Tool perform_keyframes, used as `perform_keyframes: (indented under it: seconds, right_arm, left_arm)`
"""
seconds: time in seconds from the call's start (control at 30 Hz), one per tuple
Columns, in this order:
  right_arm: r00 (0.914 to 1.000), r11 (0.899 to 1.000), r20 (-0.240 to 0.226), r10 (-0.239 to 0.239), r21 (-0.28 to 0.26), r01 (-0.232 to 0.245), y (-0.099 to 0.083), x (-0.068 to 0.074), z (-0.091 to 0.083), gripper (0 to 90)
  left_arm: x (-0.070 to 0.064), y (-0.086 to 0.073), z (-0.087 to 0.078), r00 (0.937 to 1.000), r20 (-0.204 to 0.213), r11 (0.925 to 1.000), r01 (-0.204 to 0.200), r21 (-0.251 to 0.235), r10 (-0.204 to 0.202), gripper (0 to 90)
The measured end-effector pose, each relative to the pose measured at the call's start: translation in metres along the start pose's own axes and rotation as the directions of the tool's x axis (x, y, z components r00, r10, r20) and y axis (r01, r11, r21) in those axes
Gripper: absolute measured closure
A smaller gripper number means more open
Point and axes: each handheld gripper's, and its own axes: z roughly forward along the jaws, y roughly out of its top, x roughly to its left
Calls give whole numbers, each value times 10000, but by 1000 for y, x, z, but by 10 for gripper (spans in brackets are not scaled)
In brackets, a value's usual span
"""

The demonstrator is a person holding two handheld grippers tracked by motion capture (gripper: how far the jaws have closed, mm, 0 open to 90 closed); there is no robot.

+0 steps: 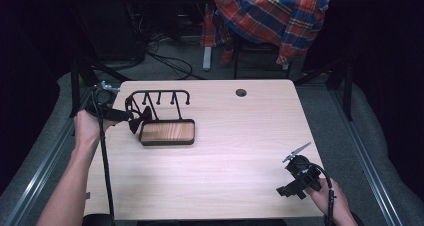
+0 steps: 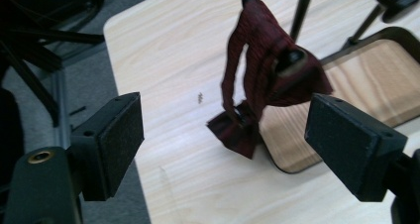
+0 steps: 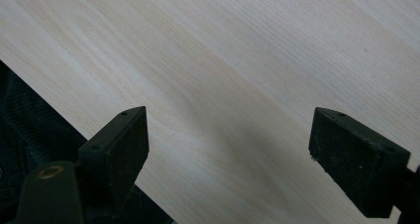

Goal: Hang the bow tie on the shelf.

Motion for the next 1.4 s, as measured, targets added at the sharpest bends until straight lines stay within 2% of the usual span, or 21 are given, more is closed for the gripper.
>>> perform_keyframes:
  seconds: [0.17,0.33,0.7,0.8,1.03,1.3,1.4]
  right_arm:
    - [10000,10000,50,-5,11,5,0,0,0,154]
    - [10000,10000,49,-5,26,5,0,0,0,154]
    - [10000,9999,29,-94,70,93,0,1,0,154]
    - [10000,10000,63,-30,41,30,0,1,0,155]
    - [10000,9999,-22,72,-95,-72,0,2,2,154]
    - [10000,10000,-16,-39,12,39,0,2,1,155]
    - [10000,9999,-1,-67,92,67,0,2,1,155]
  left_arm:
    - [-5,-8,-7,9992,322,9997,232,-73,-229,128]
    - [-14,-15,-12,9988,473,9997,166,-155,-158,104]
    - [-36,-34,-26,9955,950,9997,22,227,-43,34]
    - [-42,-39,-27,9957,928,9993,44,360,-77,21]
    - [-54,-57,-24,9930,1178,9974,-16,721,-69,2]
    - [-59,-73,-19,9916,1286,9934,-50,1149,-98,1]
    - [-61,-81,-18,9876,1552,9915,21,1298,-224,1]
